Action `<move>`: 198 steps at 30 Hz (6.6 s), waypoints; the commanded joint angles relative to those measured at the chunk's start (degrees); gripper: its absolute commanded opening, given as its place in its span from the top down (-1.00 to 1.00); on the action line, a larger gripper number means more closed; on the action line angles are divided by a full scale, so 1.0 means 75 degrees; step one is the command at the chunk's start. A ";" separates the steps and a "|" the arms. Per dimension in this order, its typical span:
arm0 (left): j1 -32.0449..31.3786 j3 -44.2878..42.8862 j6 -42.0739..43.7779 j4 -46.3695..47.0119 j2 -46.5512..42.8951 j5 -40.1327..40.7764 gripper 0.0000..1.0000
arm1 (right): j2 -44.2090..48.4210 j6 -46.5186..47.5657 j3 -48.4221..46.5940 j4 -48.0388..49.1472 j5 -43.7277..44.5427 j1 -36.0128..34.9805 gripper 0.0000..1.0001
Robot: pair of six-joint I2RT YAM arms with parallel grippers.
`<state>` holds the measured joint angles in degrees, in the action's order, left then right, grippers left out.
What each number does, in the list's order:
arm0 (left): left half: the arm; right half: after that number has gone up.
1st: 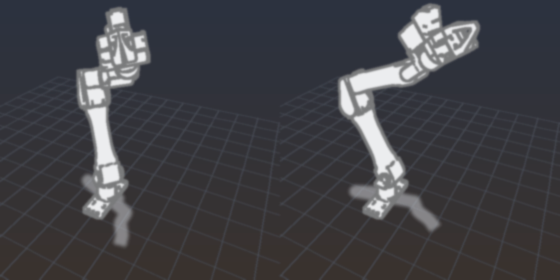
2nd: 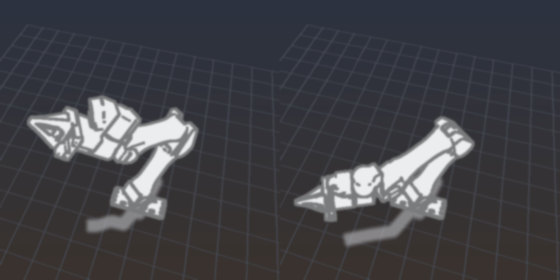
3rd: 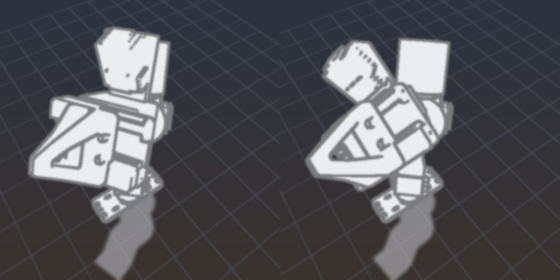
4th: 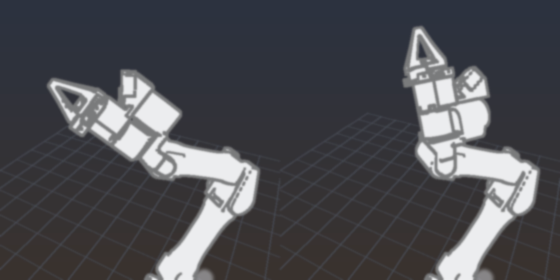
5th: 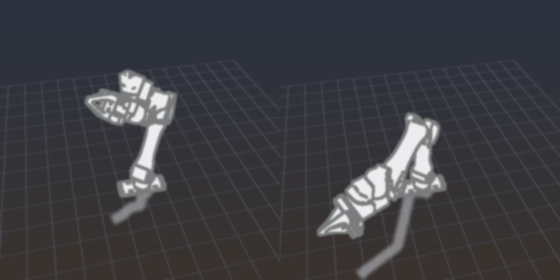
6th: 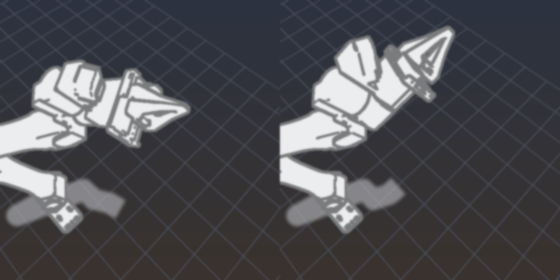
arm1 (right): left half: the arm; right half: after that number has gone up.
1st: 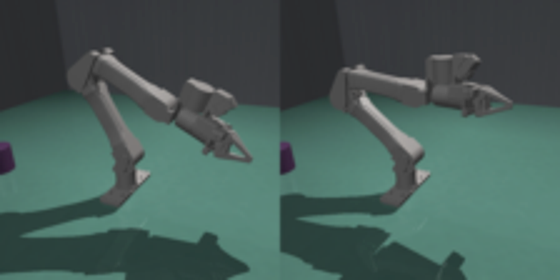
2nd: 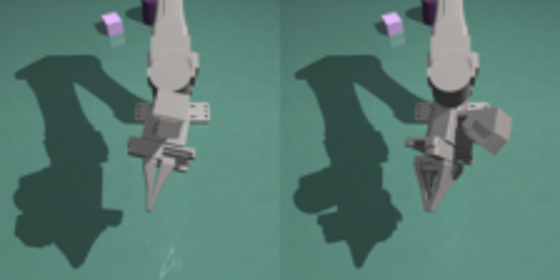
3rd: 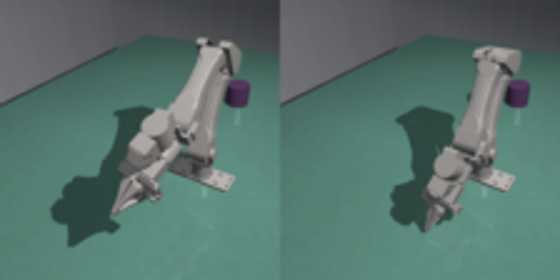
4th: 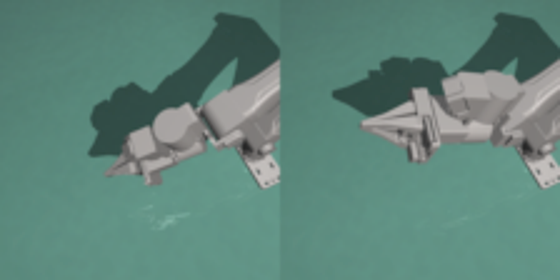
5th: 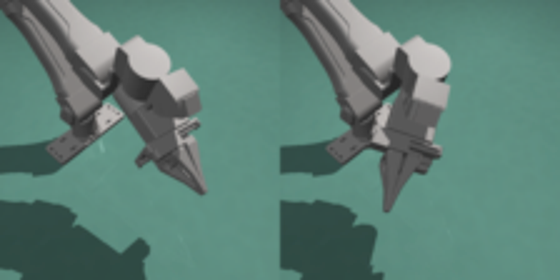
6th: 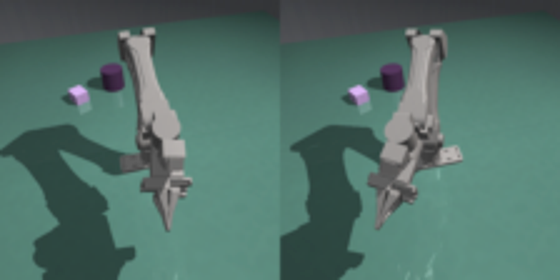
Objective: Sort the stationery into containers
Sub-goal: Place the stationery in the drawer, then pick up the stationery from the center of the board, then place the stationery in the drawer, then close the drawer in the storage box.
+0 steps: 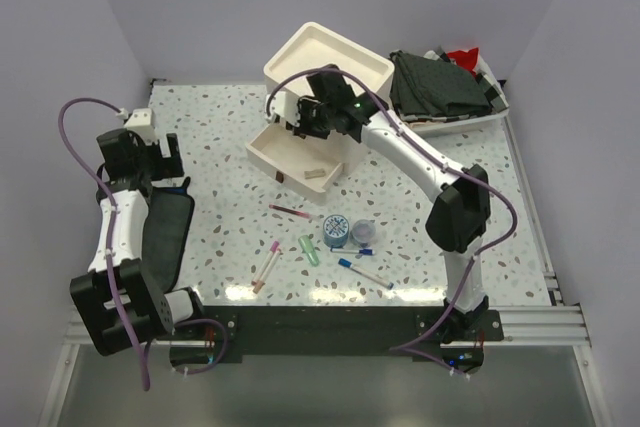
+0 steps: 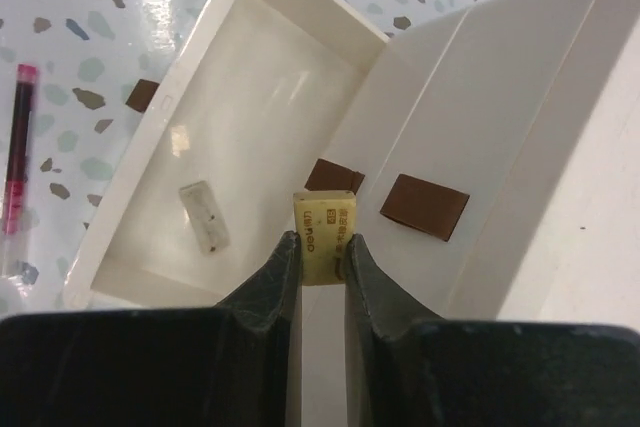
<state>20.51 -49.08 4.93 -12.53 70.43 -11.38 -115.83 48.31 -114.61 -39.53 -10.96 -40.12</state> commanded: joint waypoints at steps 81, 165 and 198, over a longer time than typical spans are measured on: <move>0.0042 -0.1213 0.0350 -0.0976 0.0230 -0.1471 -0.94 | 0.0092 -0.5904 0.0599 -0.0777 0.0933 -0.2479 1.00; -0.2899 -0.2127 -0.6364 0.4941 0.6429 -0.6089 1.00 | -0.0622 -0.4731 -0.0305 0.0841 0.0641 0.0650 1.00; -0.3485 -0.3710 -0.7419 0.6663 0.8234 -0.6054 1.00 | -0.0763 -0.4731 -0.0153 0.0700 0.0442 -0.0030 1.00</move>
<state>-4.54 -74.04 -48.51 31.07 131.39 -57.65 -118.83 14.63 -118.37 -22.63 -2.83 -36.34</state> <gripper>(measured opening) 0.013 0.007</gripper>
